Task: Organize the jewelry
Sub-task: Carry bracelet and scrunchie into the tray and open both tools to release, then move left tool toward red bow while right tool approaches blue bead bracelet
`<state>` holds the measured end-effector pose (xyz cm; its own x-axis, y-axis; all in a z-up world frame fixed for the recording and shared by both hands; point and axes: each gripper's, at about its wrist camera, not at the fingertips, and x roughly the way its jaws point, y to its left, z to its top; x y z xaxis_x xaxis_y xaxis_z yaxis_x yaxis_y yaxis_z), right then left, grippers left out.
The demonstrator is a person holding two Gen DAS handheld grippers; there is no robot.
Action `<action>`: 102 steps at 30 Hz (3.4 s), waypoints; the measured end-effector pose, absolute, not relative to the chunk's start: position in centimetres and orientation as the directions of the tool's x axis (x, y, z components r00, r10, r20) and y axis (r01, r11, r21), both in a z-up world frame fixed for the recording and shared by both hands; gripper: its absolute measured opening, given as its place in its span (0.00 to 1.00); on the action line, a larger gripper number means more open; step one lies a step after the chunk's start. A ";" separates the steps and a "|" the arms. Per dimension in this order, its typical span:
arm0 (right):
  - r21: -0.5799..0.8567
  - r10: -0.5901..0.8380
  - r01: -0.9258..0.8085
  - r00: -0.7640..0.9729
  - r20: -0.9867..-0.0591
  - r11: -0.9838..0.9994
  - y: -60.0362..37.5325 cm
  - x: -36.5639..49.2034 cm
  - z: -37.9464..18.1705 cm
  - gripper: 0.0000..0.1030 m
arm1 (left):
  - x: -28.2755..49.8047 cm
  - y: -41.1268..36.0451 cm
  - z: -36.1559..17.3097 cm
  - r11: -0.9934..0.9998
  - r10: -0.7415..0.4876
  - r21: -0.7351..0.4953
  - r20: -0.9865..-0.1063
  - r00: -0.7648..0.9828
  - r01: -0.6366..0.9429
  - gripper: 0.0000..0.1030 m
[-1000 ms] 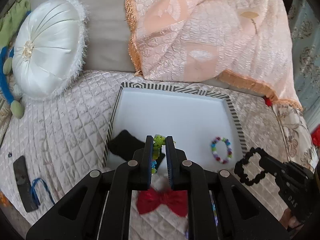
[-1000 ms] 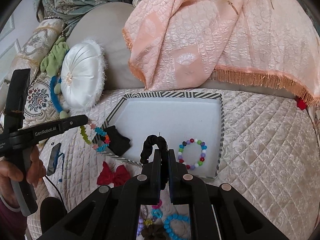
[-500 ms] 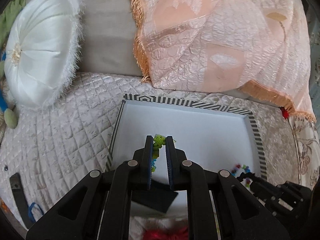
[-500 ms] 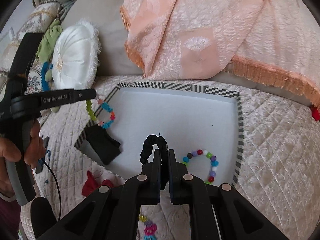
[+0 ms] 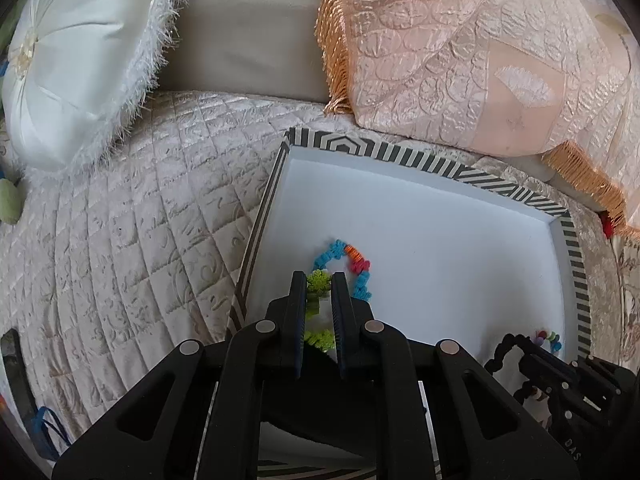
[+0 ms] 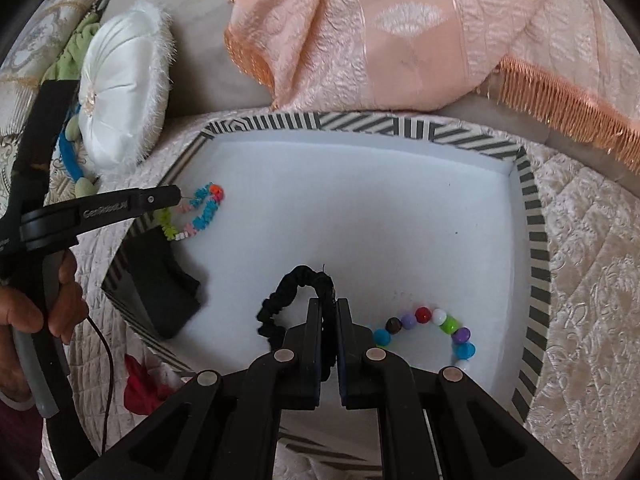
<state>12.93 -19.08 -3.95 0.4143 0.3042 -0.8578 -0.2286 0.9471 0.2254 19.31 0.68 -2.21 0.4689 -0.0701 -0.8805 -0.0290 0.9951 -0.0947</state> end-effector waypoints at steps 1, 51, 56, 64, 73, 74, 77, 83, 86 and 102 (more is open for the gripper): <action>0.229 0.305 -0.225 0.406 -0.861 0.947 -19.0 13.0 -4.1 0.05 | 19.2 0.6 -2.4 0.995 -0.066 -0.090 -0.882 0.466 -0.031 0.11; 0.171 0.211 -0.123 0.629 -0.749 0.977 -19.9 -6.7 5.4 0.43 | -3.8 -2.5 4.3 0.997 -0.071 -0.059 -0.793 0.605 0.039 0.54; 0.153 0.191 -0.115 0.637 -0.747 0.982 -20.2 -7.7 5.5 0.45 | -4.6 -2.6 3.6 0.997 -0.080 -0.073 -0.807 0.585 0.037 0.54; 0.155 0.178 -0.092 0.635 -0.752 0.984 -21.2 -8.4 5.2 0.48 | -5.2 -2.9 3.6 0.997 -0.081 -0.073 -0.811 0.580 0.037 0.54; 0.159 0.171 -0.077 0.634 -0.754 0.984 -22.0 -8.7 5.0 0.49 | -5.5 -3.2 3.4 0.996 -0.088 -0.078 -0.817 0.570 0.043 0.54; 0.161 0.172 -0.076 0.633 -0.754 0.984 -22.1 -8.8 5.0 0.50 | -5.5 -3.1 3.4 0.996 -0.091 -0.080 -0.818 0.568 0.043 0.54; 0.163 0.171 -0.071 0.631 -0.757 0.984 -22.6 -8.9 4.9 0.50 | -5.2 -2.7 3.1 0.993 -0.112 -0.106 -0.829 0.549 0.042 0.54; 0.179 0.163 -0.037 0.621 -0.767 0.983 -24.5 -8.7 4.2 0.51 | -4.4 -0.6 1.8 0.986 -0.146 -0.164 -0.849 0.507 0.010 0.57; 0.200 0.175 -0.028 0.608 -0.774 0.979 -25.4 -8.2 3.6 0.51 | -3.6 0.6 1.1 0.977 -0.182 -0.213 -0.860 0.477 -0.013 0.62; 0.168 0.210 -0.133 0.437 -0.875 0.977 -26.6 -4.4 -2.9 0.51 | 1.8 1.6 -2.1 0.927 -0.306 -0.364 -0.874 0.378 -0.090 0.76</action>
